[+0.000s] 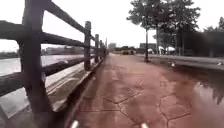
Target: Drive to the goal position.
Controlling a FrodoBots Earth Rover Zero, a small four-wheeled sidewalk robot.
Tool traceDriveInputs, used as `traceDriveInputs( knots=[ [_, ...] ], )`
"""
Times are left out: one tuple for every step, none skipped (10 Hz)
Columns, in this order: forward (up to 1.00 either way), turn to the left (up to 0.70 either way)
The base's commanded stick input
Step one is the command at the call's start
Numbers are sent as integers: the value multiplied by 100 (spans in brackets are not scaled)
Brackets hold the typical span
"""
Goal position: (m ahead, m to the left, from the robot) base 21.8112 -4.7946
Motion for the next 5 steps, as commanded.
traceDriveInputs(
  knots=[
    [70,0],
    [70,0],
    [70,0],
    [70,0],
    [70,0]
  ],
)
